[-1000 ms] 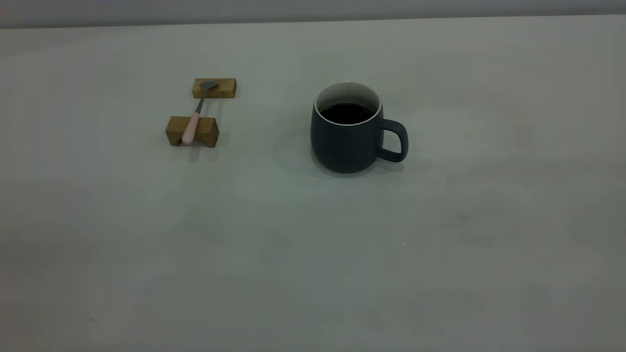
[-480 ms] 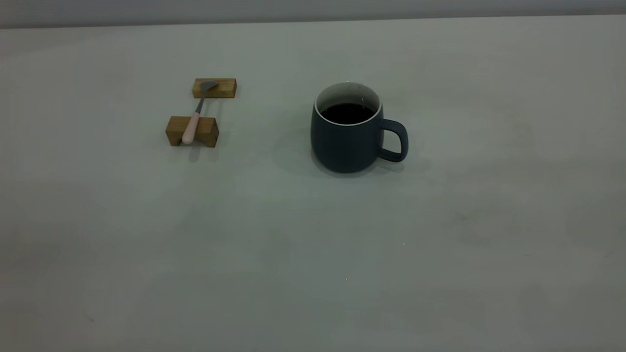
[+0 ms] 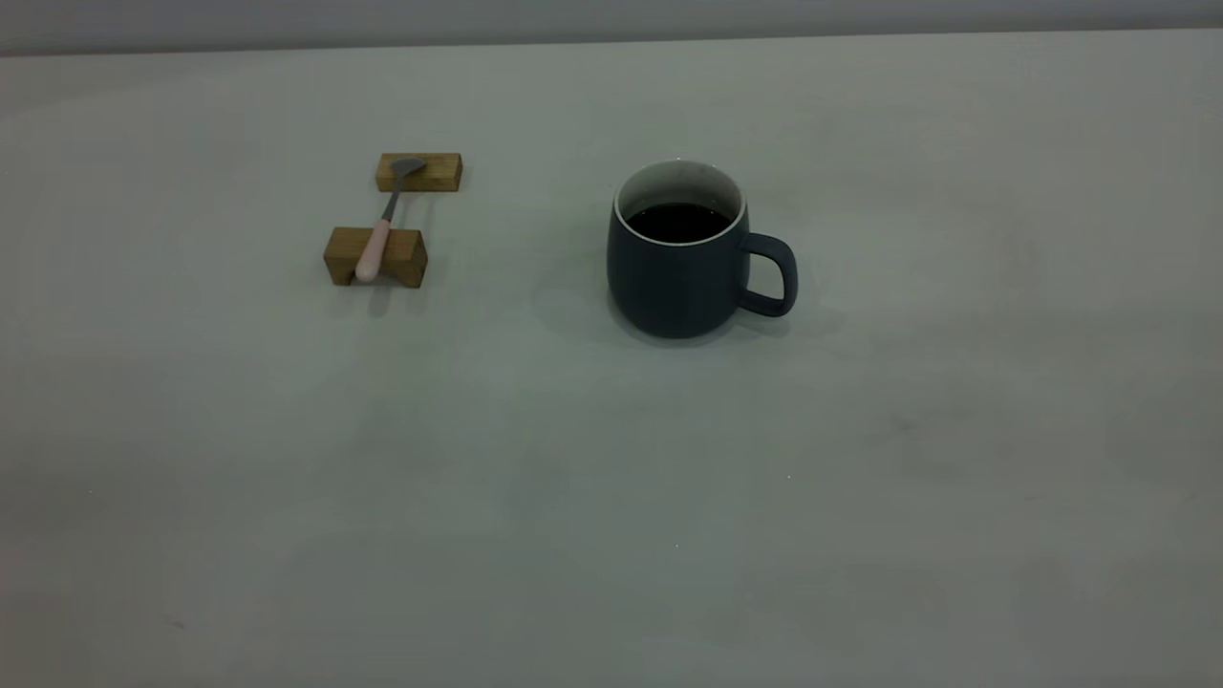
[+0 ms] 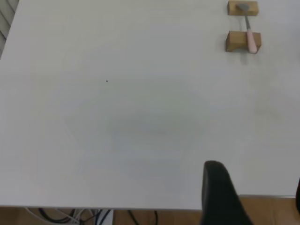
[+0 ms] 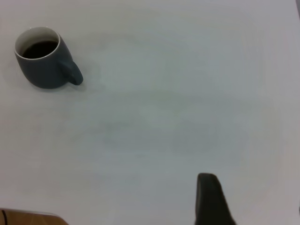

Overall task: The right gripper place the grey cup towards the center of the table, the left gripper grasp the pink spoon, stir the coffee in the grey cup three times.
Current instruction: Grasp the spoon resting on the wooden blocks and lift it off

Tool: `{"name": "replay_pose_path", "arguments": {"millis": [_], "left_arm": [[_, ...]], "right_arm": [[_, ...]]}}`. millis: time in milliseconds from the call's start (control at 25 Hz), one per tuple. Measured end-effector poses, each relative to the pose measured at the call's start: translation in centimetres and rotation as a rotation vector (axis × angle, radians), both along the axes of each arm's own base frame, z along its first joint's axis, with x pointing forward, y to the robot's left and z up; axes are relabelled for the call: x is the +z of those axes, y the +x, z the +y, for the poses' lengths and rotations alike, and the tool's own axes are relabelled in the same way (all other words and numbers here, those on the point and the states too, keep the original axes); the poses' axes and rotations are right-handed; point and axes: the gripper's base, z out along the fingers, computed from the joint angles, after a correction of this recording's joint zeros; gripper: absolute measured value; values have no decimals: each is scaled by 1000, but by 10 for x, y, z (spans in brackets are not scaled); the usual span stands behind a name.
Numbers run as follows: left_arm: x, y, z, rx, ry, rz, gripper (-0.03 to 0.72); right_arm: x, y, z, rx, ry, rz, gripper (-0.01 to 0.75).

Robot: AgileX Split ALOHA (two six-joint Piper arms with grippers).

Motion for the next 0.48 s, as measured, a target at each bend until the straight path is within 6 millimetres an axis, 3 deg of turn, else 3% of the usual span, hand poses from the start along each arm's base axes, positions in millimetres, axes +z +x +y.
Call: {"name": "replay_pose_path", "arguments": {"millis": [120,240,480], "left_arm": [[0,2,0,13,-8,18,461],[7,22,3,48,-8,116,461],[20,107,3,41,-4,247,501]], "right_arm": [[0,0,0,0,0,0,460],[0,0,0,0,0,0,450],[0,0,0,0,0,0,442]]}}
